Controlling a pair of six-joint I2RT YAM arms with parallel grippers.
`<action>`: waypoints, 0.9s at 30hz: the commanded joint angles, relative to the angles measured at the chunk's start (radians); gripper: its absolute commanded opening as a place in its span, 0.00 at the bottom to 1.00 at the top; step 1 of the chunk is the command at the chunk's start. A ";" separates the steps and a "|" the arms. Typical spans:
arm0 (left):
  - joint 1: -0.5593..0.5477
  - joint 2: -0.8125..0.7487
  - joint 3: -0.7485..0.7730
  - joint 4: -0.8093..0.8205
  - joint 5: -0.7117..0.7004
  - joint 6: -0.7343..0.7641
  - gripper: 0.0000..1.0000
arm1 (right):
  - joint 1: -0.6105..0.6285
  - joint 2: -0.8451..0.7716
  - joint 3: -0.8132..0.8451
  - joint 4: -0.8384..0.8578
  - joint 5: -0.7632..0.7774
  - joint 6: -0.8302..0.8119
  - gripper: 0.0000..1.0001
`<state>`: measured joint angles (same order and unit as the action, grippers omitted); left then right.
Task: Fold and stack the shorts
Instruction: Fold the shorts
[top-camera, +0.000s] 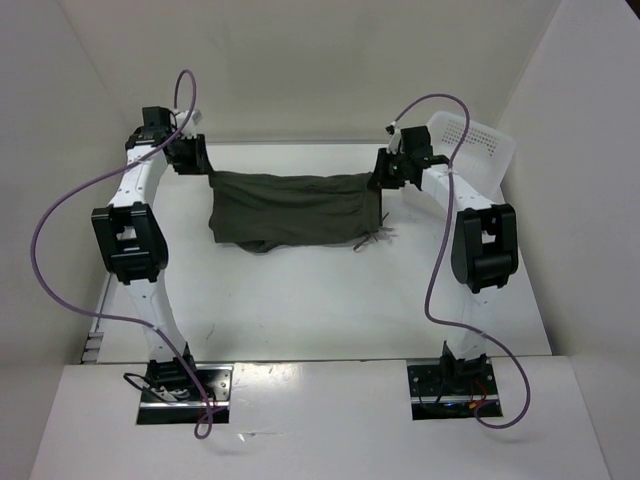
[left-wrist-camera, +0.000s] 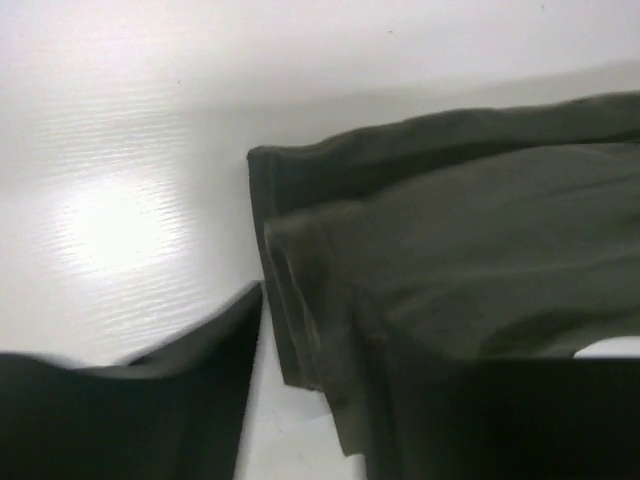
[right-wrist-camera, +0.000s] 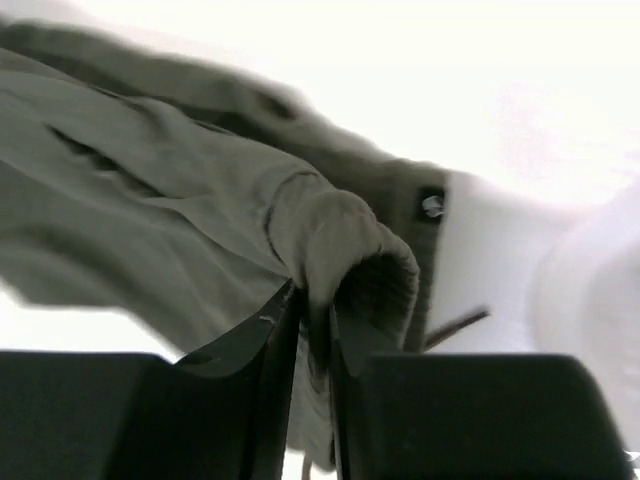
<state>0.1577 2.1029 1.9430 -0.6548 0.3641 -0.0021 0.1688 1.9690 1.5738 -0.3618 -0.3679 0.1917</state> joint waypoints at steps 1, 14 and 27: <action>-0.020 0.045 0.071 0.046 -0.005 0.002 0.54 | 0.003 0.027 0.092 0.040 0.167 0.043 0.23; -0.043 -0.165 -0.194 -0.043 -0.128 0.002 0.76 | 0.021 -0.096 0.171 -0.045 0.127 -0.097 0.81; -0.043 -0.221 -0.481 0.027 -0.206 0.002 0.54 | 0.101 -0.148 -0.253 -0.046 0.119 0.038 0.78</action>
<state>0.1104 1.8893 1.4666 -0.6720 0.1883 -0.0036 0.2737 1.8034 1.3205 -0.4210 -0.2840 0.1684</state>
